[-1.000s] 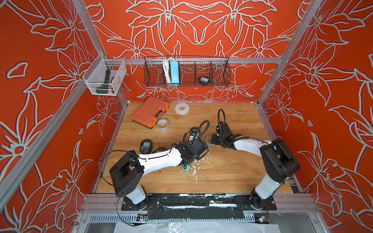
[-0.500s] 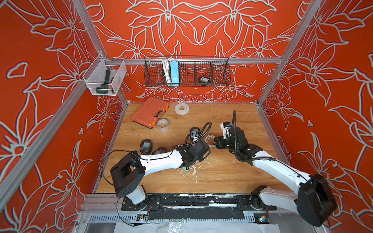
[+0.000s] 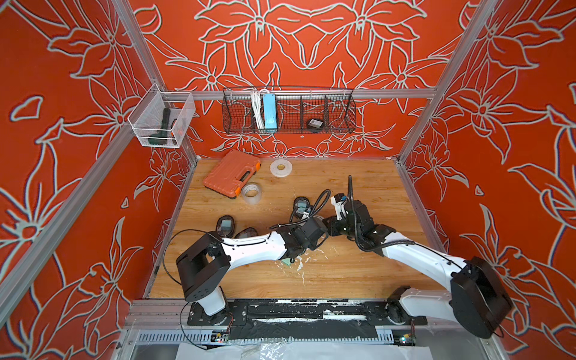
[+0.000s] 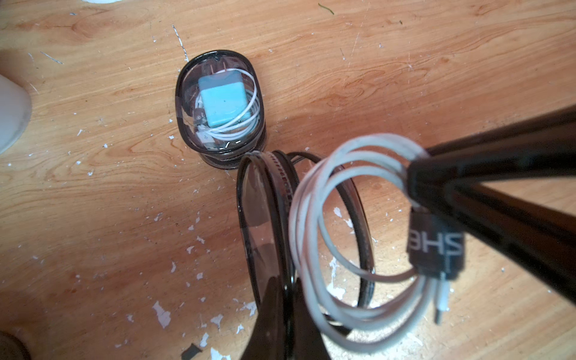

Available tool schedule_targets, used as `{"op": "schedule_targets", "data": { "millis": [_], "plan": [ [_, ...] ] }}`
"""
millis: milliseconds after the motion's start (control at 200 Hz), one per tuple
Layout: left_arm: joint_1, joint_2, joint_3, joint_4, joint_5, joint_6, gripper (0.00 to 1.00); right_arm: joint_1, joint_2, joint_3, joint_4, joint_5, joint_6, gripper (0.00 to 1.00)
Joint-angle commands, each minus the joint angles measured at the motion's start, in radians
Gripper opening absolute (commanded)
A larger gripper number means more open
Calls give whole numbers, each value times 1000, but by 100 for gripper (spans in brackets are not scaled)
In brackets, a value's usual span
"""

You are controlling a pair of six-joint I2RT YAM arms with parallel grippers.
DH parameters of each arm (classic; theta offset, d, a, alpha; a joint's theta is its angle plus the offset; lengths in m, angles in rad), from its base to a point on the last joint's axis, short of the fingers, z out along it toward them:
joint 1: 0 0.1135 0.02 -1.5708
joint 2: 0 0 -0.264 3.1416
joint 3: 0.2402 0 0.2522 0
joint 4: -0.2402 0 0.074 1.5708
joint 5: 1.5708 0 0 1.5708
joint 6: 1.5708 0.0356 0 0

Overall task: Pack away charging kits
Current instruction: Place the charging cable in the storage bag.

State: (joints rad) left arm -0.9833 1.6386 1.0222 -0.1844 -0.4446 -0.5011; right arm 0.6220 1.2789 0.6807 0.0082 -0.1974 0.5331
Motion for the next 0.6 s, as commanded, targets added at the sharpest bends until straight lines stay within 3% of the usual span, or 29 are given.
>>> {"op": "schedule_targets", "data": {
  "millis": [0, 595],
  "plan": [
    [-7, -43, -17, 57, 15, -2, 0, 3, 41, -15, 13, 34, 11, 0],
    [-19, -72, -78, 210, 145, 17, 0, 4, 114, -23, 88, -11, 46, 0]
  ]
}}
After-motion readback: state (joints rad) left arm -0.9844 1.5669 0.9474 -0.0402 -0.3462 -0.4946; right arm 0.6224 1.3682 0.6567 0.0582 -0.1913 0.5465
